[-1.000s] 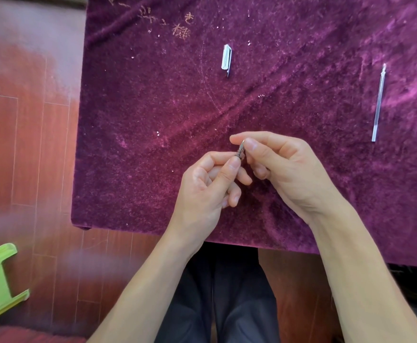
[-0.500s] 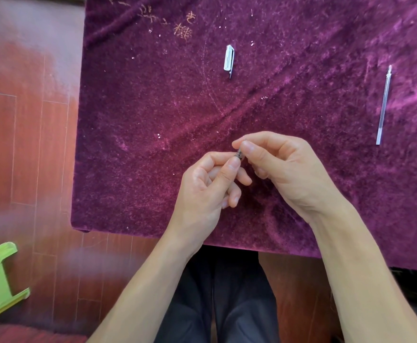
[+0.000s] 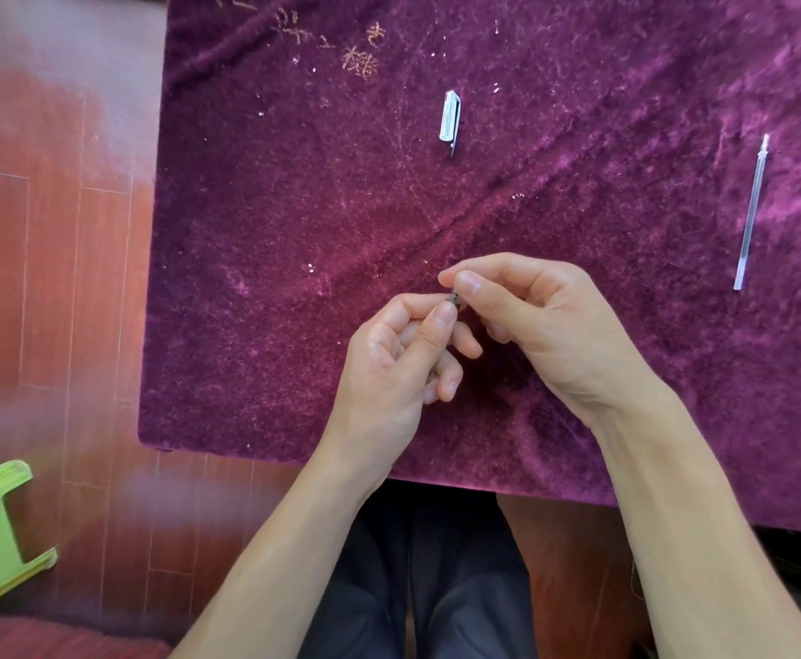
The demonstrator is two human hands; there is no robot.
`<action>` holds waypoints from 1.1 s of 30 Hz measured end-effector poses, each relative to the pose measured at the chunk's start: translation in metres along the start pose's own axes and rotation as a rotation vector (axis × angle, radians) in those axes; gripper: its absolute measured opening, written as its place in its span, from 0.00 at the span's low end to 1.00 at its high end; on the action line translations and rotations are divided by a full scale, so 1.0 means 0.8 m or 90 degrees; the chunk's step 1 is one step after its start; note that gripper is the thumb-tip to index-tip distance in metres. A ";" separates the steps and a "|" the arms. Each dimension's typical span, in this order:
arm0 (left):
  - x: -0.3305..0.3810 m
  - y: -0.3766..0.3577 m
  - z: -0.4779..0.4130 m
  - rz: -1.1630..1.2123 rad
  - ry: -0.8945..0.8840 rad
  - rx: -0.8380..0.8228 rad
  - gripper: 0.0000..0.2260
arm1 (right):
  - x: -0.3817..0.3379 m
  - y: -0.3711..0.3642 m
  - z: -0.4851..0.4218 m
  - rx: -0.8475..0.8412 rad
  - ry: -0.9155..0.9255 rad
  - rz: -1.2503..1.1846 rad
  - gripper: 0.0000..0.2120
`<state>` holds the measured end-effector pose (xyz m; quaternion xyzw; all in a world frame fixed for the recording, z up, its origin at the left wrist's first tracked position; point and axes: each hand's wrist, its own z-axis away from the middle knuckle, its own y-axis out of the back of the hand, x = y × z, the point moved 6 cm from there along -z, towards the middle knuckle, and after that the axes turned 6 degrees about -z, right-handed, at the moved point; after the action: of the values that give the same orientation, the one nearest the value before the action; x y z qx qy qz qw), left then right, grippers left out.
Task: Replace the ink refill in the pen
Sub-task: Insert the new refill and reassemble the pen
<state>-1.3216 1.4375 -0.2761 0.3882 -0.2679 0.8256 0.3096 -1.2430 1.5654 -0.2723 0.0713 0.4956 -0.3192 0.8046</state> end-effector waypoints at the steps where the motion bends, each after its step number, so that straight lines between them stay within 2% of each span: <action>1: 0.000 0.001 -0.001 0.004 0.001 -0.002 0.08 | 0.000 -0.001 -0.001 -0.002 -0.004 -0.002 0.07; 5: 0.002 0.001 -0.002 0.023 0.000 -0.021 0.09 | 0.003 -0.003 -0.002 -0.010 -0.027 -0.019 0.09; 11: 0.004 0.003 -0.001 -0.010 -0.011 -0.019 0.08 | 0.002 -0.002 -0.003 0.022 -0.042 -0.034 0.06; 21: 0.011 0.007 0.006 -0.057 -0.074 0.111 0.04 | 0.003 -0.009 -0.004 0.082 -0.016 -0.010 0.05; 26: -0.001 0.007 0.008 0.022 -0.005 0.138 0.08 | -0.023 -0.008 -0.025 0.081 0.008 0.136 0.05; 33: -0.003 0.022 0.007 0.092 0.068 0.113 0.10 | -0.060 0.007 -0.081 0.217 0.100 0.360 0.07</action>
<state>-1.3305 1.4212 -0.2787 0.3496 -0.2039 0.8857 0.2275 -1.3033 1.6191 -0.2649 0.3639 0.4565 -0.1555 0.7969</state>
